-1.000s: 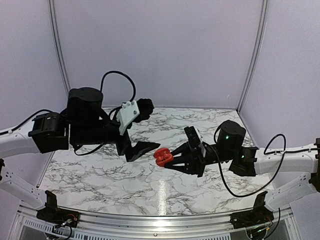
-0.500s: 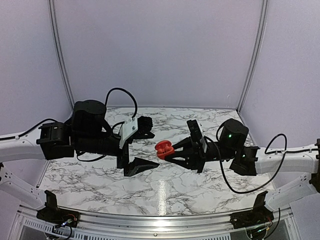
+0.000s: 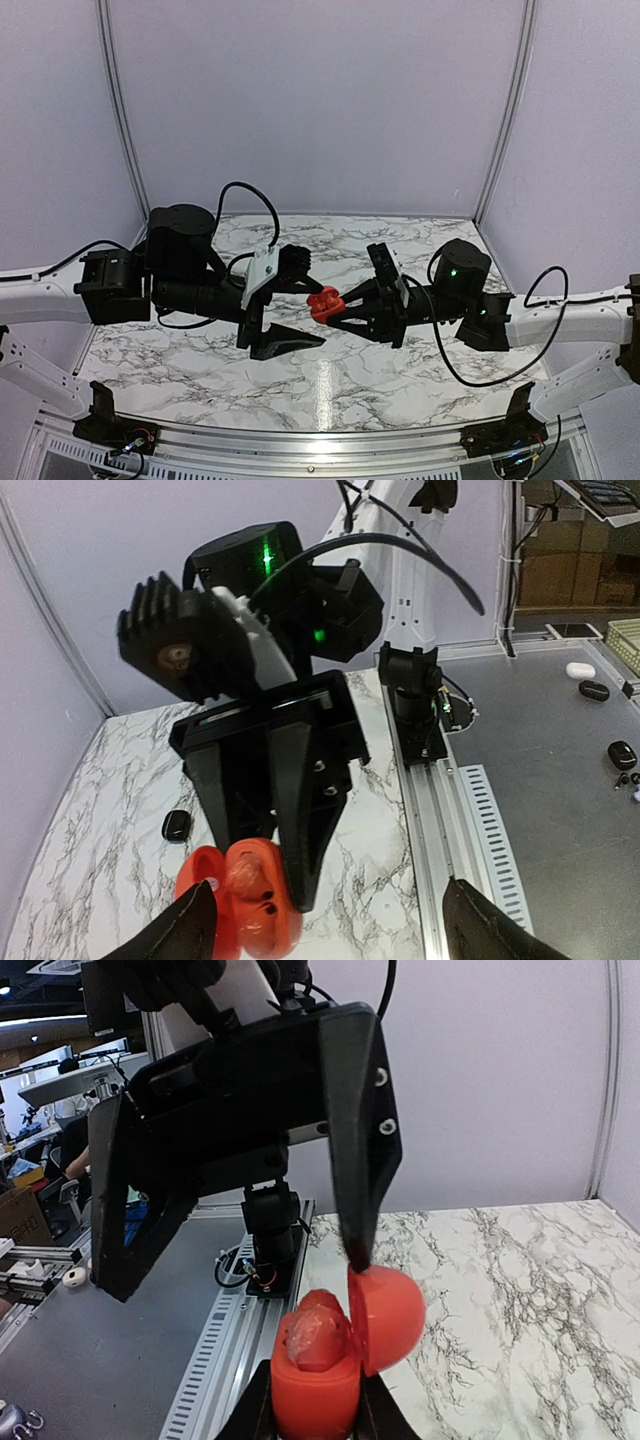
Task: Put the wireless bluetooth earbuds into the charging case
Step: Close the charging case.
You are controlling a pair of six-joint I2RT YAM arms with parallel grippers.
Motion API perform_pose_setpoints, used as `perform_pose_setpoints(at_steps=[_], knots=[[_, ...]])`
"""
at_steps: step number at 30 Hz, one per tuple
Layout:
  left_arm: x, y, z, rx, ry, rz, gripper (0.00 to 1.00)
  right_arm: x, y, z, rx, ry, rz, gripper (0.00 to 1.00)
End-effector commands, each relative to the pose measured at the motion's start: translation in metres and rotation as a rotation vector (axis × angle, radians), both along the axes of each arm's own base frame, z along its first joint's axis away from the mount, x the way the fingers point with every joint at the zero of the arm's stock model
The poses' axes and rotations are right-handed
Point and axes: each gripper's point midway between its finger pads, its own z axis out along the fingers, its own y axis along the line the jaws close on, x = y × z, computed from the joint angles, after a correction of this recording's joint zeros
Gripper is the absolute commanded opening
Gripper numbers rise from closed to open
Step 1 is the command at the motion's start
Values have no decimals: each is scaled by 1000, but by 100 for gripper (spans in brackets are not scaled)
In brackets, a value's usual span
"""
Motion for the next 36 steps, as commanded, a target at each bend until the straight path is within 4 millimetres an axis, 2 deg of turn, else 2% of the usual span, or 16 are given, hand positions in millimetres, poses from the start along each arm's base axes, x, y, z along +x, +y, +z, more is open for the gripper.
perform_pose_setpoints(at_steps=[1, 3, 6, 9, 13, 20, 27, 32, 36], knots=[[-21, 0, 16, -45, -7, -91, 79, 9, 2, 27, 60, -37, -28, 0], [-13, 3, 21, -50, -22, -37, 81, 5, 1, 27, 61, -42, -7, 0], [11, 11, 25, -53, -47, 100, 93, -3, 0, 27, 60, -54, 38, 0], [24, 15, 18, -46, -17, 143, 99, -11, 0, 30, 63, -59, 84, 0], [20, 10, 5, -22, 6, 108, 99, -14, -1, 34, 70, -68, 102, 0], [12, -1, -3, -12, 39, 52, 97, -12, 0, 37, 76, -74, 93, 0], [-11, -6, 5, -31, 10, -20, 93, -10, 0, 32, 68, -63, 78, 0], [-19, -3, 14, -51, -25, -33, 90, -6, 1, 29, 59, -52, 62, 0], [-26, -7, 8, -31, -47, -47, 89, -1, 2, 28, 61, -32, 47, 0]])
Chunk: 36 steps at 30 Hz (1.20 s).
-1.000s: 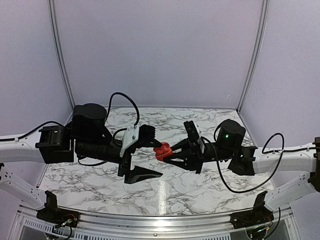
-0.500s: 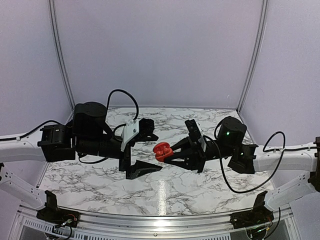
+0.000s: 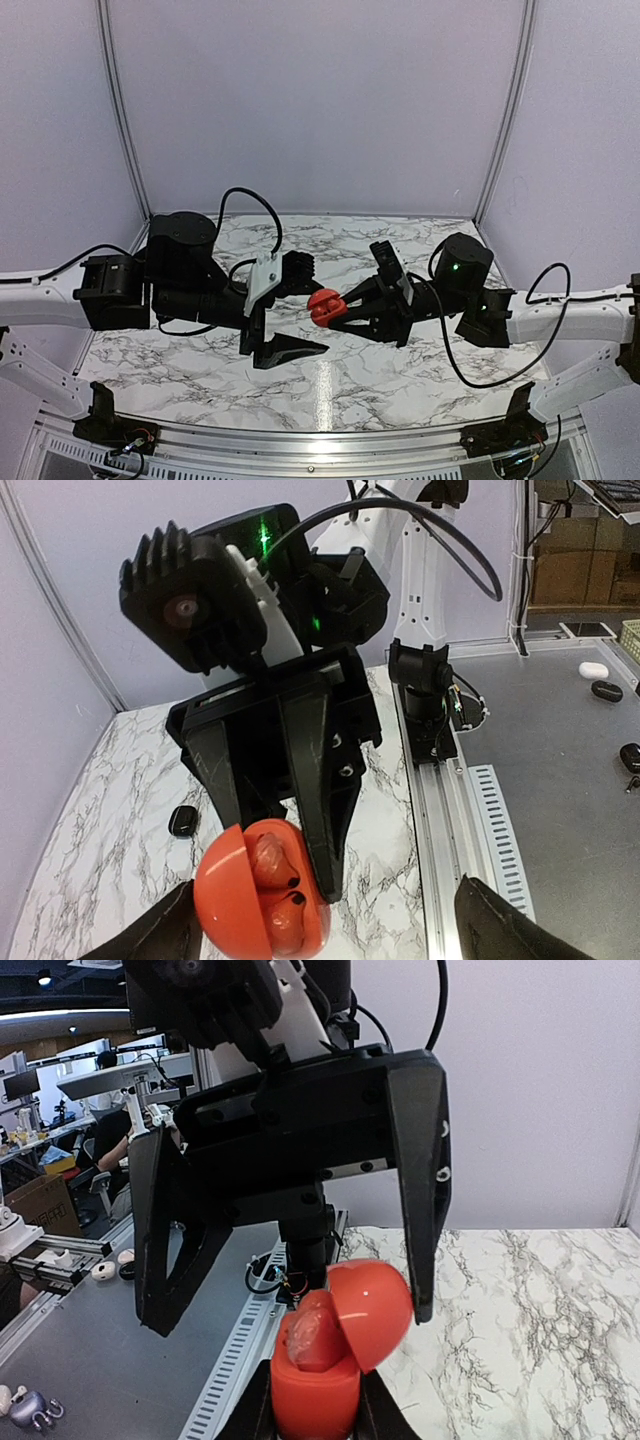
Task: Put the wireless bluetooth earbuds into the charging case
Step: Close the charging case, then pass from the right arm to the left
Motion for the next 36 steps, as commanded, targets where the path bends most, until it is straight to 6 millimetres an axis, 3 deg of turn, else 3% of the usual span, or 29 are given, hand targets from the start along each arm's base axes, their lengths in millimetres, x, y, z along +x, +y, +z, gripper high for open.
perform_pose_setpoints(at_steps=[1, 18, 26, 31, 36], knots=[[-21, -5, 8, -23, -48, -67, 89, 14, 2, 14, 35, -2, -53, 0], [-17, -15, -35, 174, -299, 37, 87, 43, 0, 21, 58, 138, -153, 0], [2, -21, -59, 305, -451, 161, 87, 59, -7, 29, 82, 245, -191, 0], [9, -19, -56, 311, -474, 203, 90, 66, -6, 27, 68, 278, -226, 0], [20, -19, -50, 300, -506, 267, 79, 71, -6, 26, 63, 308, -250, 0]])
